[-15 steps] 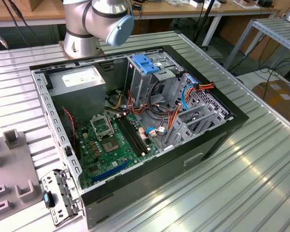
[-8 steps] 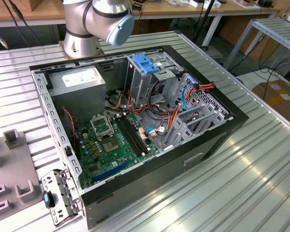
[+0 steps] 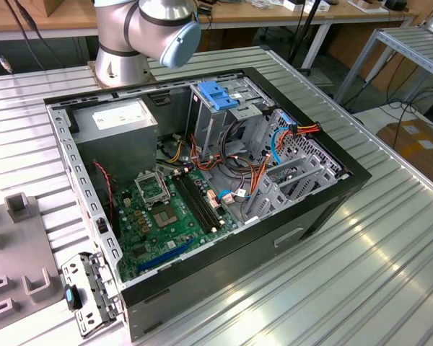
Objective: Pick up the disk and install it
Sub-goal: 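Pick up the disk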
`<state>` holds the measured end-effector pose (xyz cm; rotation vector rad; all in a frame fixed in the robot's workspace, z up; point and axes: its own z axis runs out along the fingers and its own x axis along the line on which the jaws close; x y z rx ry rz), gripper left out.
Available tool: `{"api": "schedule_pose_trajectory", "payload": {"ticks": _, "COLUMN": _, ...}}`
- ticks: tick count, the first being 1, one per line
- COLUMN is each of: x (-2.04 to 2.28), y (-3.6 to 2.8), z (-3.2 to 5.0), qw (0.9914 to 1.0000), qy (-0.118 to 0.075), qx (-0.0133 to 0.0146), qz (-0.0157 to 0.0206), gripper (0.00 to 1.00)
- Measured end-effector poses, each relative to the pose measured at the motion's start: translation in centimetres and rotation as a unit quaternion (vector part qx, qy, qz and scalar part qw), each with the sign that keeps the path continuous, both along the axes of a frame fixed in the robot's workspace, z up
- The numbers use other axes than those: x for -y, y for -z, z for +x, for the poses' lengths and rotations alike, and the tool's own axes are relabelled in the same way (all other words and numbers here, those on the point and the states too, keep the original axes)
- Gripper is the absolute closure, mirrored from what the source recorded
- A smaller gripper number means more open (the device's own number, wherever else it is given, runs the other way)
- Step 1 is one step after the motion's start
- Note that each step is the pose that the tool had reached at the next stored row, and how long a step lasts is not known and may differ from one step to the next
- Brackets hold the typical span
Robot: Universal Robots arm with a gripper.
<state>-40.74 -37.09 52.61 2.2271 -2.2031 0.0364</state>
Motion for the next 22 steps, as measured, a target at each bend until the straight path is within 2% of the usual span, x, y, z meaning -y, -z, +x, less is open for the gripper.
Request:
{"api": "schedule_pose_trajectory", "payload": {"ticks": 8, "x": 0.0, "y": 0.13, "z": 1.81, "qw": 1.0, "qy": 0.0, "qx": 0.0, "qz": 0.0, "gripper": 0.63}}
{"api": "schedule_pose_trajectory", "payload": {"ticks": 22, "x": 0.0, "y": 0.37, "z": 3.6, "qw": 1.0, "qy": 0.0, "qx": 0.0, "qz": 0.0, "gripper": 0.63}}
